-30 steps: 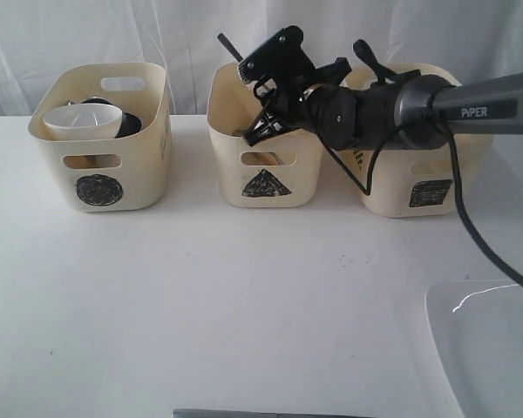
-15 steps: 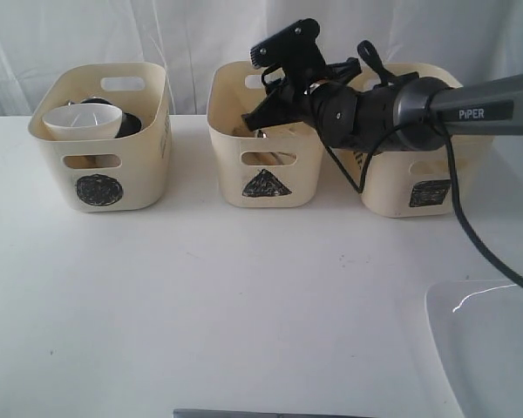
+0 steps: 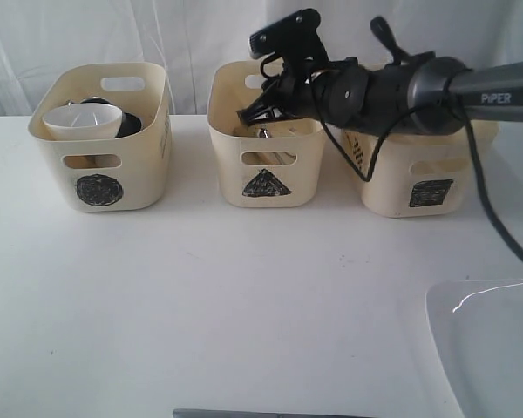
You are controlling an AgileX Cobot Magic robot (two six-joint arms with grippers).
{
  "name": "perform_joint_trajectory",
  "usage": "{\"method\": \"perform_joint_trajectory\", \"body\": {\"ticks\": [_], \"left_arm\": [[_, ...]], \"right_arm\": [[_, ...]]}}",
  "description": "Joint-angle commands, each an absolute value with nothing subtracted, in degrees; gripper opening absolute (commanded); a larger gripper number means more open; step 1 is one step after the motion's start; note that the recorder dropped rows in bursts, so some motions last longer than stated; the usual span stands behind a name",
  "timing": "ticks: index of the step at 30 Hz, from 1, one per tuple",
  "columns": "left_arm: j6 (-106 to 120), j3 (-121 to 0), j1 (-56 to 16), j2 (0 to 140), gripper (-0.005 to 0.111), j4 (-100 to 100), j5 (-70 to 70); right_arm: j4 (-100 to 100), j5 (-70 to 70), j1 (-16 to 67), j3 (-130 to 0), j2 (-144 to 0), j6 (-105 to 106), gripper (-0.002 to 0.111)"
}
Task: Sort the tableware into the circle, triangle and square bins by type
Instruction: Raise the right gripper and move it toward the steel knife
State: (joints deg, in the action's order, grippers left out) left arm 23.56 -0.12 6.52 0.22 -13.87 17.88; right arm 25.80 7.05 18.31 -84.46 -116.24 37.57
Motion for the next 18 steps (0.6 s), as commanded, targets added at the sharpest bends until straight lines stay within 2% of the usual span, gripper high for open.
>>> {"method": "perform_joint_trajectory", "body": {"ticks": [1, 4, 12, 18], "left_arm": [[23.61, 0.00, 6.59, 0.00, 0.000, -14.37, 18.00], [23.61, 0.00, 6.59, 0.00, 0.000, -14.37, 18.00], [23.61, 0.00, 6.59, 0.00, 0.000, -14.37, 18.00], [23.61, 0.00, 6.59, 0.00, 0.000, -14.37, 18.00]], "right_arm": [[26.00, -4.82, 18.19, -84.72, -109.38, 37.30, 0.016], [24.29, -12.05, 18.19, -84.72, -106.08, 37.30, 0.001], [16.56, -33.58, 17.46, -84.72, -98.19, 37.30, 0.000], [16.41, -55.68, 17.58, -84.72, -95.06, 34.46, 0.000]]}}
